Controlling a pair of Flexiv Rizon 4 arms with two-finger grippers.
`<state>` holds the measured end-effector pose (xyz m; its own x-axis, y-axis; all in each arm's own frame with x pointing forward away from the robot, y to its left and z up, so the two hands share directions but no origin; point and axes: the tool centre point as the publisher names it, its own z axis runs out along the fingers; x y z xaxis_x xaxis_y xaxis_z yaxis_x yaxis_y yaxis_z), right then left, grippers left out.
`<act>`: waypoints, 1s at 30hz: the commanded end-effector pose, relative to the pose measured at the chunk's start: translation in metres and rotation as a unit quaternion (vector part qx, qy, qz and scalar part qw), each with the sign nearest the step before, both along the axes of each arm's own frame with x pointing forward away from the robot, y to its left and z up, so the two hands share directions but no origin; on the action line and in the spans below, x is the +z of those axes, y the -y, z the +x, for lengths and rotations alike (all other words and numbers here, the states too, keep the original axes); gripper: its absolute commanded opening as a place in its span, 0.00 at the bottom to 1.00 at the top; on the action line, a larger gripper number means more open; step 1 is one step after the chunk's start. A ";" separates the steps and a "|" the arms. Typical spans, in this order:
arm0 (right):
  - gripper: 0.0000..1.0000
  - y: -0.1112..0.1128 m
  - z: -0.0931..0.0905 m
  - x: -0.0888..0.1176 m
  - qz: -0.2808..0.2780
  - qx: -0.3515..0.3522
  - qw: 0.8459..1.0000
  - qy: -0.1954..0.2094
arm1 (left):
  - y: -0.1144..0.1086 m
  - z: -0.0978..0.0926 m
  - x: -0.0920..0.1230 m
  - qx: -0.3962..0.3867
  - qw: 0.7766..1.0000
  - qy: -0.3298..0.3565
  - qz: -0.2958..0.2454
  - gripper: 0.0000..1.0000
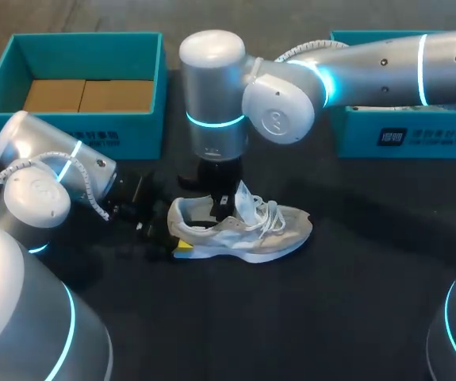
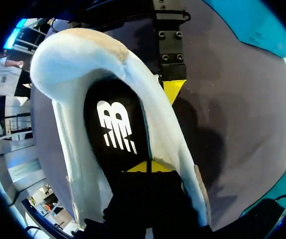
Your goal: Take the shoe out of the shoebox, open the shoe tongue, remove and reinsert the insole, then place the shoe into the shoebox
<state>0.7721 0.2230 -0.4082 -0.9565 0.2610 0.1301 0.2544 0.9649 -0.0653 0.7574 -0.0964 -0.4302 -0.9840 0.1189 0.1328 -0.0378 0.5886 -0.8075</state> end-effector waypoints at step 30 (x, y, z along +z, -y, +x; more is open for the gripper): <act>0.06 -0.008 -0.004 0.013 0.016 0.006 0.998 0.054 | 0.000 0.003 -0.006 0.000 1.000 0.000 0.001 0.00</act>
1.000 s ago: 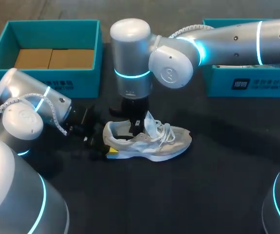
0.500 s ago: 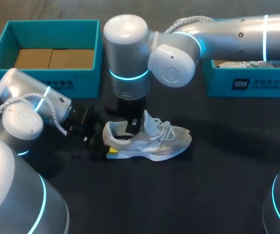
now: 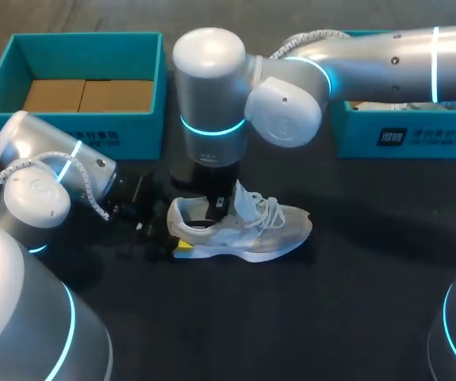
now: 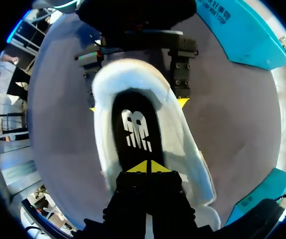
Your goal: Take the shoe out of the shoebox, open the shoe tongue, remove and reinsert the insole, then place the shoe into the shoebox
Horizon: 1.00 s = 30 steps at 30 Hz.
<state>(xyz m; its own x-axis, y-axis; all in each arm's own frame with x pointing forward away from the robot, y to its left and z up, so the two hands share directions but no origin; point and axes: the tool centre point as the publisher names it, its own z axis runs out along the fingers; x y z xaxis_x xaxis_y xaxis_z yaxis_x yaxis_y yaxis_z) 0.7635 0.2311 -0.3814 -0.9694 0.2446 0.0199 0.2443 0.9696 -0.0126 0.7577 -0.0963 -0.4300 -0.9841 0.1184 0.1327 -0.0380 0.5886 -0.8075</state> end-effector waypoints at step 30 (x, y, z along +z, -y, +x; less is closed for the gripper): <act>0.34 -0.008 0.002 -0.067 -0.008 0.011 0.998 -0.067 | 0.000 0.002 -0.006 0.000 1.000 0.000 0.001 0.00</act>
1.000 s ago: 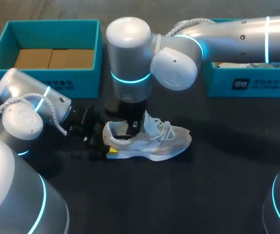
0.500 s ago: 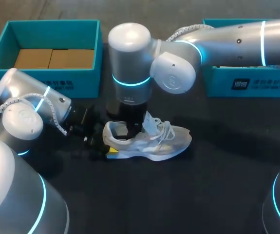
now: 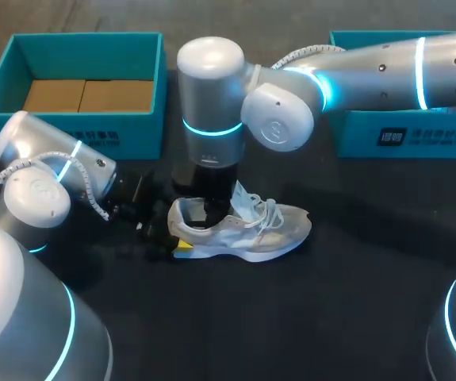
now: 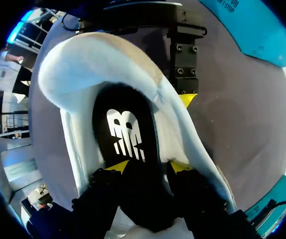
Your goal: Take the shoe out of the shoebox, open the shoe tongue, remove and reinsert the insole, then place the shoe into the shoebox
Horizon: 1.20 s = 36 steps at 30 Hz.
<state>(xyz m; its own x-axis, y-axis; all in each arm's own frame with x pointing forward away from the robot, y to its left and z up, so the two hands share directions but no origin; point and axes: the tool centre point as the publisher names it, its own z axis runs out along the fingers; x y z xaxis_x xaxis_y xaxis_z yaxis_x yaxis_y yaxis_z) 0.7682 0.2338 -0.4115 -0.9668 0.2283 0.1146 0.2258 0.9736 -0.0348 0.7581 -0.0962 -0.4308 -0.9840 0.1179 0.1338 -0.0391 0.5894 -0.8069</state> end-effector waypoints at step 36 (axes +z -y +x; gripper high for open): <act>0.00 0.012 -0.029 0.039 -0.020 -0.029 0.998 0.042 | 0.001 0.002 -0.005 0.000 1.000 0.000 0.001 0.00</act>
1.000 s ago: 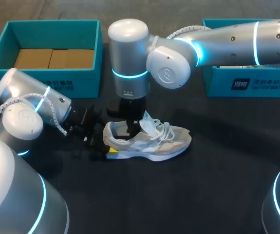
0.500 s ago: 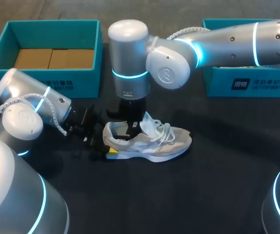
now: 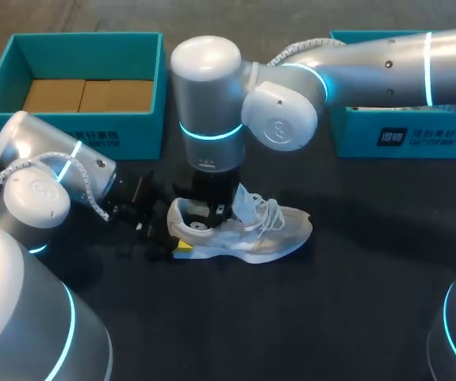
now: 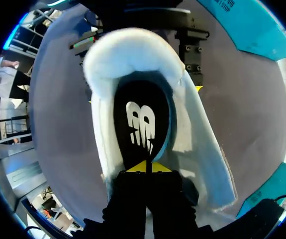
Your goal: Take the shoe out of the shoebox, open the shoe tongue, remove and reinsert the insole, then place the shoe into the shoebox
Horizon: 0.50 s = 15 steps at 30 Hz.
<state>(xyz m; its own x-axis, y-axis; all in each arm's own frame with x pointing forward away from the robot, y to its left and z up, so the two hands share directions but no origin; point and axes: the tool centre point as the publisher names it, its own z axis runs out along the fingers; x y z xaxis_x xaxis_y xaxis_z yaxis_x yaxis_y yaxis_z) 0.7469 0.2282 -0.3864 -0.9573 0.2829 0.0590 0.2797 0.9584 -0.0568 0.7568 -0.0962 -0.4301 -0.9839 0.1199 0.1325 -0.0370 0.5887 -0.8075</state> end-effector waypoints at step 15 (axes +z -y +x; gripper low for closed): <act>0.00 0.009 0.000 0.025 -0.002 -0.017 0.998 0.054 | 0.001 0.003 -0.006 0.001 1.000 0.000 0.001 0.00</act>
<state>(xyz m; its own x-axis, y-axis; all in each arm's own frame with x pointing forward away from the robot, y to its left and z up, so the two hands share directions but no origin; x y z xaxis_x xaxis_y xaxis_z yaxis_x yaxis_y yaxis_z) 0.7520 0.2239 -0.3669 -0.9499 0.3110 -0.0311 0.3120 0.9495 -0.0339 0.7571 -0.0963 -0.4300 -0.9839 0.1194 0.1326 -0.0374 0.5887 -0.8075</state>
